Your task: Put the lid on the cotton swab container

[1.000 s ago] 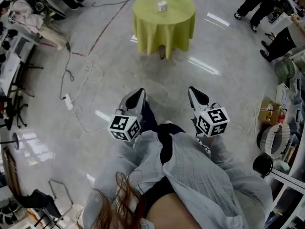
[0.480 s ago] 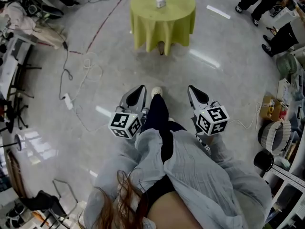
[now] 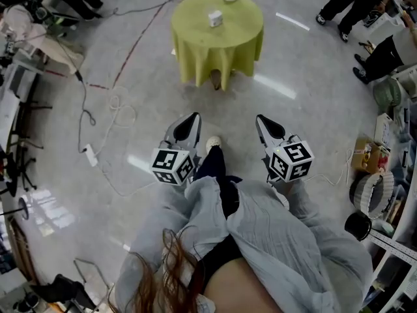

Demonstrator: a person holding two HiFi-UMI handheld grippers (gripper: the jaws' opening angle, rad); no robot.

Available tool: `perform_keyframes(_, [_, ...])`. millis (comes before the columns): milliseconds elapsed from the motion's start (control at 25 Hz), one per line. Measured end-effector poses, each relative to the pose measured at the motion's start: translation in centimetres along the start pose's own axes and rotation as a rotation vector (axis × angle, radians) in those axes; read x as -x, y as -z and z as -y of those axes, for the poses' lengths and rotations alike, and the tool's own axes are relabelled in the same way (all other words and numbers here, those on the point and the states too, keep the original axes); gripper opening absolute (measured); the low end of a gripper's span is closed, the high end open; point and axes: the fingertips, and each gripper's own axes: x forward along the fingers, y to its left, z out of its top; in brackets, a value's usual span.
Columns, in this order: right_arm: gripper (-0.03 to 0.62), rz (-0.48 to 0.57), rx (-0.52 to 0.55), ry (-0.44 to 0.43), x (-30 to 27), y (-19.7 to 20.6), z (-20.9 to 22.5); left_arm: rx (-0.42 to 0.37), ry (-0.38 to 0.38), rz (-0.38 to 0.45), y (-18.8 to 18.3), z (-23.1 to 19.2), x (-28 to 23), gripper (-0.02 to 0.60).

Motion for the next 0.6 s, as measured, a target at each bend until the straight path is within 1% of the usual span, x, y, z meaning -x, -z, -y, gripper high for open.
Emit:
perform_keyframes(280, [0.002,0.023,0.020,0.006,-2.8,-2.9,1.5,-0.021,0.004,0.012,-2.3,-2.2,-2.5,0.020])
perform_keyframes(600, [0.002,0.032,0.018,0.038,-4.6,-4.5,4.0,-0.026,0.001,0.034,-3.9,-4.1,-4.7,0.020])
